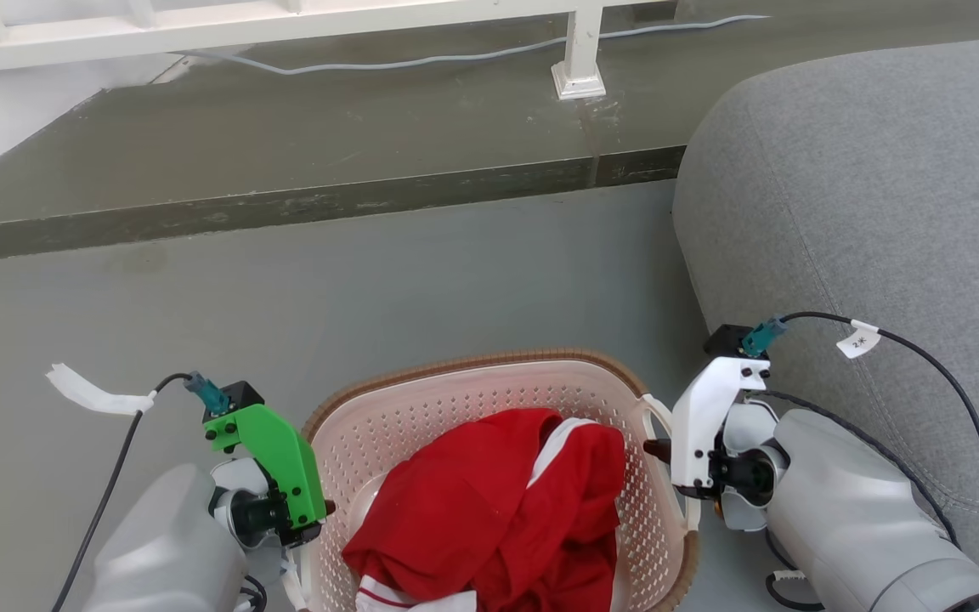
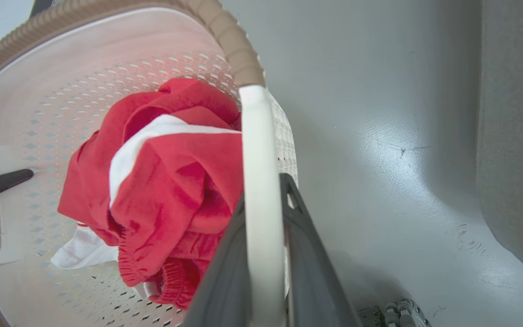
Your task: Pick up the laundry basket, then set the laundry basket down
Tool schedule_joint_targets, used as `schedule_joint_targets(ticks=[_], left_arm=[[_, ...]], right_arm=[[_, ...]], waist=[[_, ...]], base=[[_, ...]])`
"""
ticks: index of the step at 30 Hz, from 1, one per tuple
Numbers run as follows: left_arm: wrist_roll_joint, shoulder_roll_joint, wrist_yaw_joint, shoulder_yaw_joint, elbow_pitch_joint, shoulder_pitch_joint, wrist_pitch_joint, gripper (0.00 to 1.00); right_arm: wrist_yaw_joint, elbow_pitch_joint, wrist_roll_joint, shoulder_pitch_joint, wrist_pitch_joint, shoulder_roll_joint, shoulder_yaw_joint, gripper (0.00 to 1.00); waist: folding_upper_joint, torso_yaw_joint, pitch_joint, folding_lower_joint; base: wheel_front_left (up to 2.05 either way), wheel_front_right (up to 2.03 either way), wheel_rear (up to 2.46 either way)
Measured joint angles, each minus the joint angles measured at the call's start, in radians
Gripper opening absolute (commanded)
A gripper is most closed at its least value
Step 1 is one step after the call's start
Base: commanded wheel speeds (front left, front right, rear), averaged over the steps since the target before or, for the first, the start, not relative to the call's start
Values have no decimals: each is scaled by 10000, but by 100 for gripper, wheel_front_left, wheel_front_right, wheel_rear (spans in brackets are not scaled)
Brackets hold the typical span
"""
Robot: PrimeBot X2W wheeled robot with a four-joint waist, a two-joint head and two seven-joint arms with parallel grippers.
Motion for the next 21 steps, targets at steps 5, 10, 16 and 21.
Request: schedule_joint_targets(ticks=[5,10,16,21], left_arm=[[-4,0,0,-19,0,0,2,0],[-77,2,0,-52,2,0,4,0],[-84,2,0,-75,0,0,4,0],[-90,4,0,-115,-6,0,4,0]], right_arm=[[-2,-2,159,1,31,-10,23,0],[-2,0,257,2,73,-29,40,0],[-2,-2,326,2,77,-35,92,0],[-4,-2,389,2,86,-38,125,0]], waist=[[0,-4,14,0],[0,3,28,0],[0,30,54,0],[0,51,75,1]], base=[[0,0,0],[0,0,0],[0,0,0],[0,0,0]])
